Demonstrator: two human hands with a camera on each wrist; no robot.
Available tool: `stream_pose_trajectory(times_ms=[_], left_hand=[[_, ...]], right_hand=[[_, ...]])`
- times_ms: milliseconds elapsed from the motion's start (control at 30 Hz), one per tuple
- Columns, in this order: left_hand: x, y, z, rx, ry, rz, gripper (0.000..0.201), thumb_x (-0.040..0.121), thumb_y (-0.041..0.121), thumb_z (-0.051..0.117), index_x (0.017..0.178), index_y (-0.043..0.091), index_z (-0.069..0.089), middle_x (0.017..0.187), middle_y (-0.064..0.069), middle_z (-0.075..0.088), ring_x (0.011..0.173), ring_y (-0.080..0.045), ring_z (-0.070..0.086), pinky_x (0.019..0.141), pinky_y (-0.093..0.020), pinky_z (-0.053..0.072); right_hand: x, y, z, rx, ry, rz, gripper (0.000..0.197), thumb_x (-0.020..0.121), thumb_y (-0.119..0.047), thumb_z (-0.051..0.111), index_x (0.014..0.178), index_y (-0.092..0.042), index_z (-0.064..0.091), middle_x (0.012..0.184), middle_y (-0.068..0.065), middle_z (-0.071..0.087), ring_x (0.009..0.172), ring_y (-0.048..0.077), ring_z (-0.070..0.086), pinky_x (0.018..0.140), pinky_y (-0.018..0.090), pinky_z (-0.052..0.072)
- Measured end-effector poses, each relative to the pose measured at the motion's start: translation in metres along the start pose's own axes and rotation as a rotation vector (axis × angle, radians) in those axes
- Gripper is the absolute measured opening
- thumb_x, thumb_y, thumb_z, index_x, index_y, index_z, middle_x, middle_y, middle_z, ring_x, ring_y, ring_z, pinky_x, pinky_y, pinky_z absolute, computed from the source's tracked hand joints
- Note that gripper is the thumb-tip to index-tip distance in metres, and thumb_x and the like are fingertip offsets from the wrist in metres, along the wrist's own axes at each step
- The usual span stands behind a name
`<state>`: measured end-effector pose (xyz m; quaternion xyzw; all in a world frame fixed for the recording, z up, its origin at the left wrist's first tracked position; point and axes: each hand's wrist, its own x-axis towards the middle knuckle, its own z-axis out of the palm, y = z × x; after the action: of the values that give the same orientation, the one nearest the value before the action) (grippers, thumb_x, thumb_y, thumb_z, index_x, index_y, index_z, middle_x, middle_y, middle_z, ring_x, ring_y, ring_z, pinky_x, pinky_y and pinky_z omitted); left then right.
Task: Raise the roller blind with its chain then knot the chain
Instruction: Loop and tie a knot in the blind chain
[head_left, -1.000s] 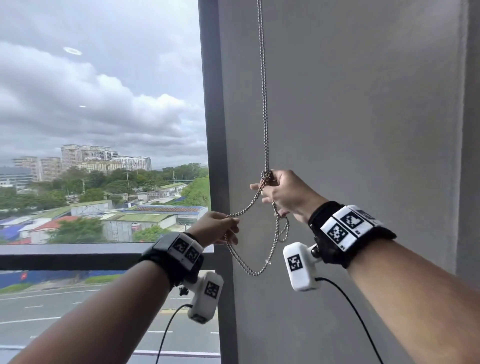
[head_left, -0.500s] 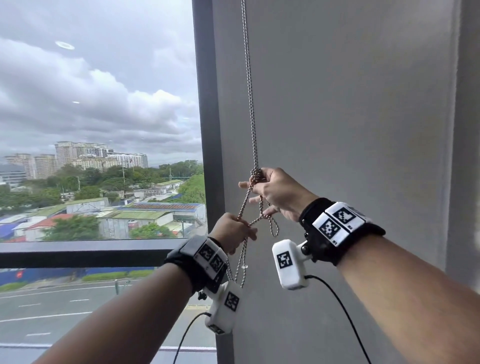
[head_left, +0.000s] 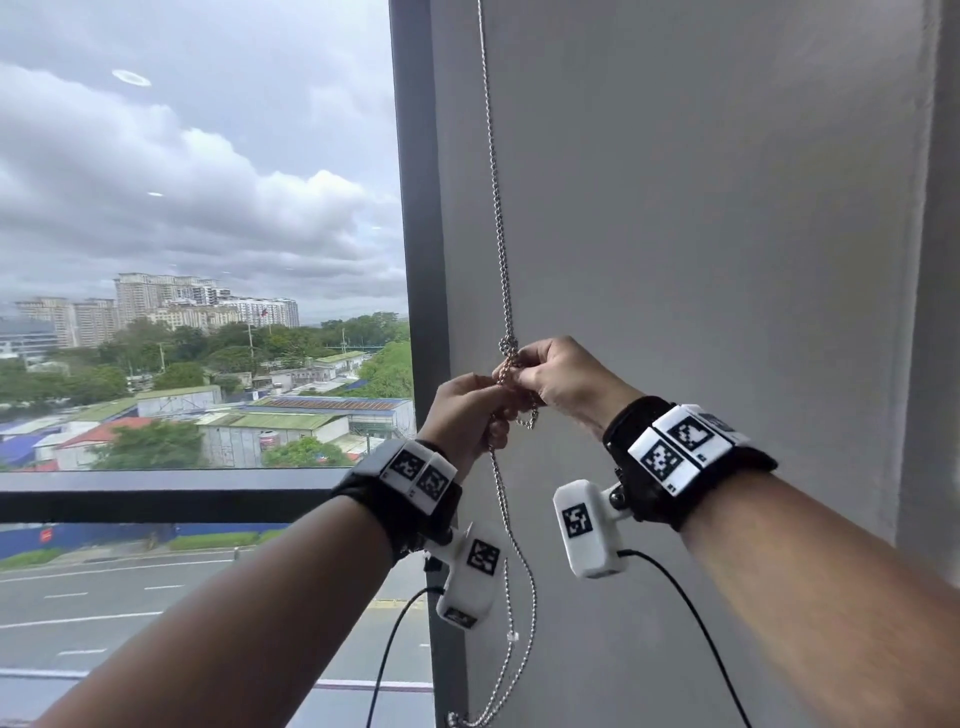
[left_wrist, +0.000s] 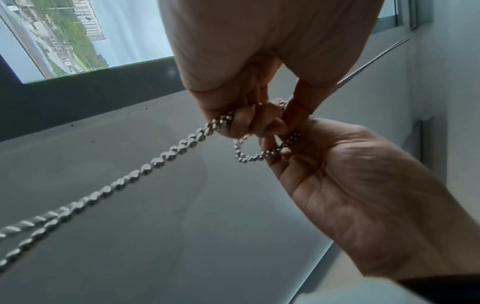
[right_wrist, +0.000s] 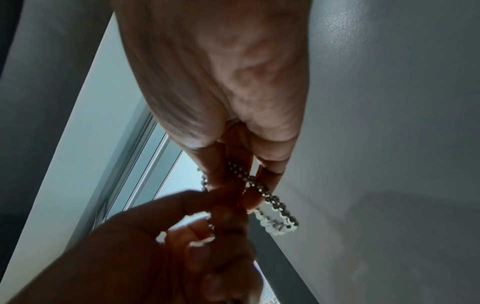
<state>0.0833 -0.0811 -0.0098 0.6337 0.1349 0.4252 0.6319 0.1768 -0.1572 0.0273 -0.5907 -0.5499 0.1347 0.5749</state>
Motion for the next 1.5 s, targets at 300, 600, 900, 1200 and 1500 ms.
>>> stream_pose_trajectory(times_ms=[300, 600, 900, 1200, 1500], left_hand=[[-0.008, -0.031, -0.014, -0.063, 0.125, 0.144, 0.014, 0.088, 0.027, 0.059, 0.077, 0.018, 0.064, 0.042, 0.007, 0.035, 0.034, -0.007, 0.022, 0.035, -0.013, 0.017], [-0.023, -0.065, -0.023, -0.077, 0.080, 0.001, 0.024, 0.094, 0.017, 0.049, 0.083, 0.006, 0.069, 0.054, -0.001, 0.041, 0.039, -0.007, 0.027, 0.038, -0.016, 0.021], [-0.025, -0.054, -0.021, -0.331, 0.015, -0.017, 0.020, 0.092, 0.020, 0.052, 0.084, 0.005, 0.063, 0.057, -0.008, 0.051, 0.045, -0.014, 0.046, 0.046, -0.023, 0.042], [-0.018, -0.056, -0.016, -0.215, 0.044, 0.060, 0.021, 0.091, 0.015, 0.055, 0.077, 0.004, 0.066, 0.057, -0.005, 0.060, 0.046, -0.015, 0.054, 0.051, -0.023, 0.048], [-0.023, -0.060, -0.018, -0.133, 0.033, 0.059, 0.025, 0.092, 0.009, 0.051, 0.072, 0.002, 0.065, 0.055, -0.005, 0.062, 0.043, -0.015, 0.053, 0.053, -0.026, 0.051]], right_hand=[[0.000, 0.001, -0.004, -0.030, 0.078, -0.042, 0.007, 0.085, -0.005, 0.068, 0.092, -0.003, 0.070, 0.058, 0.003, 0.054, 0.043, 0.010, 0.044, 0.047, 0.022, 0.040], [0.005, -0.005, -0.002, -0.035, 0.123, -0.210, 0.023, 0.084, 0.004, 0.056, 0.099, -0.008, 0.070, 0.081, 0.005, 0.063, 0.070, 0.012, 0.056, 0.072, 0.023, 0.048], [0.015, 0.010, 0.003, -0.195, 0.130, -0.328, 0.020, 0.079, -0.001, 0.073, 0.082, -0.021, 0.069, 0.079, -0.004, 0.071, 0.075, 0.008, 0.067, 0.082, 0.024, 0.055], [0.014, 0.015, 0.010, -0.191, 0.141, -0.330, 0.017, 0.070, 0.000, 0.081, 0.080, -0.013, 0.075, 0.079, 0.005, 0.077, 0.078, 0.018, 0.074, 0.083, 0.034, 0.060], [0.019, 0.009, 0.009, -0.181, 0.215, -0.267, 0.019, 0.074, -0.019, 0.083, 0.081, -0.009, 0.068, 0.068, 0.003, 0.069, 0.059, 0.012, 0.063, 0.068, 0.032, 0.055]])
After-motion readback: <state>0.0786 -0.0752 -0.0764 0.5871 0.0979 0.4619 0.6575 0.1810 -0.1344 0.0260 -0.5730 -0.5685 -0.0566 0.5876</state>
